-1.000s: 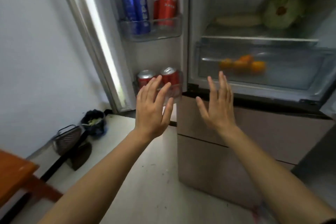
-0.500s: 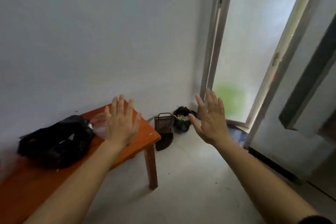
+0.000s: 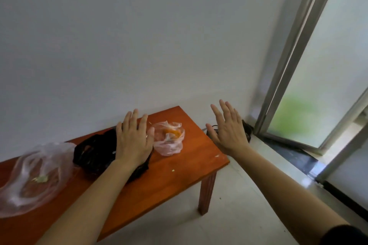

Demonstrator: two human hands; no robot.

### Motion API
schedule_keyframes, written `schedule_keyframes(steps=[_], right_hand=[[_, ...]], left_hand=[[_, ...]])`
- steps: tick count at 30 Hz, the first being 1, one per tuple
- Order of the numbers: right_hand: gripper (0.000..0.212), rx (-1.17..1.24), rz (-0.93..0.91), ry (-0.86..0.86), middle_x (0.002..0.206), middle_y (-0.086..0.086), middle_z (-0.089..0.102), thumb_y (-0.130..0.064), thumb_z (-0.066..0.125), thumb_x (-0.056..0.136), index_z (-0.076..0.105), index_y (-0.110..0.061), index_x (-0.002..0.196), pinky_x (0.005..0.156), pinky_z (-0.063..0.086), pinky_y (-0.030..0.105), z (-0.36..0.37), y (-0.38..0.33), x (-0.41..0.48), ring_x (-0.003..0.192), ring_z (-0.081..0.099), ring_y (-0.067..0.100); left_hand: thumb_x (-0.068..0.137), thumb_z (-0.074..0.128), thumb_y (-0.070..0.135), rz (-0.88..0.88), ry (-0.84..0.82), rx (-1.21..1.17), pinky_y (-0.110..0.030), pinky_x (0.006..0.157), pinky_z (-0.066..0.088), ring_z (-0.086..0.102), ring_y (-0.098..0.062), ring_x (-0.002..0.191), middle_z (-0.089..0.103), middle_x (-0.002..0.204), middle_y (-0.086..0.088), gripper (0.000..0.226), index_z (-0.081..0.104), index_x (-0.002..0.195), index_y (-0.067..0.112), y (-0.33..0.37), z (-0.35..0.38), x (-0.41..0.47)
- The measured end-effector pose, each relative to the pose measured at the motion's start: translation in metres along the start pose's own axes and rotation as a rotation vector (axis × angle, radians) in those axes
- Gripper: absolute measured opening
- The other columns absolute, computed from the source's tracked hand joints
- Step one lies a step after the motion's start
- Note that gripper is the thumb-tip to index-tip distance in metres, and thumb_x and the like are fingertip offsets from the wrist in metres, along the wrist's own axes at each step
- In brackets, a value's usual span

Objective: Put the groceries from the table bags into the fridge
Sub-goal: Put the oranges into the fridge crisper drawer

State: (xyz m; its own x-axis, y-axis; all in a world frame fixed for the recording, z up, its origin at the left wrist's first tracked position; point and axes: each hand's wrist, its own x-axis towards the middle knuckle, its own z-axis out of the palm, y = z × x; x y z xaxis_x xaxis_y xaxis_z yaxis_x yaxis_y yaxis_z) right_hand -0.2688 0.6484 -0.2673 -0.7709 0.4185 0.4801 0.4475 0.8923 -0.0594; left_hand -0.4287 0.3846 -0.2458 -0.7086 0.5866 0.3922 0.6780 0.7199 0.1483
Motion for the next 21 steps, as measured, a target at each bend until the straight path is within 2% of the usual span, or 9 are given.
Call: schedule_keyframes(steps=[5,9,13,16,19,21], right_hand=[[0.061,0.057,-0.02,0.018,0.164,0.013,0.024,-0.043,0.041,0.103,0.022,-0.021,0.157,0.121,0.019,0.047,0.07,-0.043,0.061,0.152,0.02,0.031],[0.056,0.162,0.047,-0.052,0.157,0.016,0.035,-0.028,0.046,0.103,0.029,-0.014,0.154,0.114,0.034,0.047,0.1,-0.084,0.101,0.144,0.034,0.034],[0.05,0.194,0.057,-0.154,0.147,0.011,0.046,-0.019,0.045,0.102,0.036,-0.013,0.151,0.104,0.046,0.044,0.119,-0.111,0.138,0.134,0.044,0.029],[0.047,0.202,0.144,-0.217,0.142,0.008,0.051,-0.016,0.046,0.101,0.042,-0.014,0.148,0.097,0.05,0.041,0.142,-0.119,0.153,0.129,0.049,0.027],[0.041,0.162,0.212,-0.304,0.14,0.005,0.052,-0.017,0.044,0.102,0.048,-0.018,0.143,0.093,0.053,0.039,0.168,-0.121,0.159,0.128,0.051,0.025],[0.035,0.146,0.28,-0.352,0.133,0.003,0.055,-0.019,0.044,0.103,0.055,-0.02,0.137,0.089,0.054,0.039,0.186,-0.12,0.158,0.12,0.055,0.023]], left_hand=[[0.104,0.024,0.043,0.083,-0.06,0.044,-0.051,0.121,0.011,0.009,-0.028,0.152,0.014,0.164,-0.011,0.056,0.027,0.155,0.018,-0.045,0.037,0.062],[0.104,0.024,0.043,0.126,-0.125,0.014,-0.05,0.122,0.013,0.008,-0.027,0.152,0.012,0.165,-0.011,0.056,0.025,0.155,0.019,-0.09,0.05,0.093],[0.104,0.03,0.038,0.156,-0.158,-0.047,-0.049,0.121,0.017,0.014,-0.028,0.151,0.018,0.163,-0.012,0.053,0.031,0.153,0.016,-0.128,0.066,0.134],[0.103,0.034,0.034,0.202,-0.22,-0.092,-0.046,0.12,0.02,0.02,-0.027,0.148,0.024,0.161,-0.011,0.051,0.034,0.151,0.015,-0.147,0.09,0.165],[0.1,0.04,0.024,0.311,-0.288,-0.141,-0.042,0.115,0.031,0.034,-0.025,0.14,0.037,0.153,-0.009,0.047,0.043,0.145,0.013,-0.156,0.125,0.195],[0.096,0.043,0.017,0.387,-0.374,-0.21,-0.04,0.108,0.04,0.043,-0.023,0.13,0.047,0.142,-0.006,0.043,0.05,0.138,0.013,-0.155,0.151,0.212]])
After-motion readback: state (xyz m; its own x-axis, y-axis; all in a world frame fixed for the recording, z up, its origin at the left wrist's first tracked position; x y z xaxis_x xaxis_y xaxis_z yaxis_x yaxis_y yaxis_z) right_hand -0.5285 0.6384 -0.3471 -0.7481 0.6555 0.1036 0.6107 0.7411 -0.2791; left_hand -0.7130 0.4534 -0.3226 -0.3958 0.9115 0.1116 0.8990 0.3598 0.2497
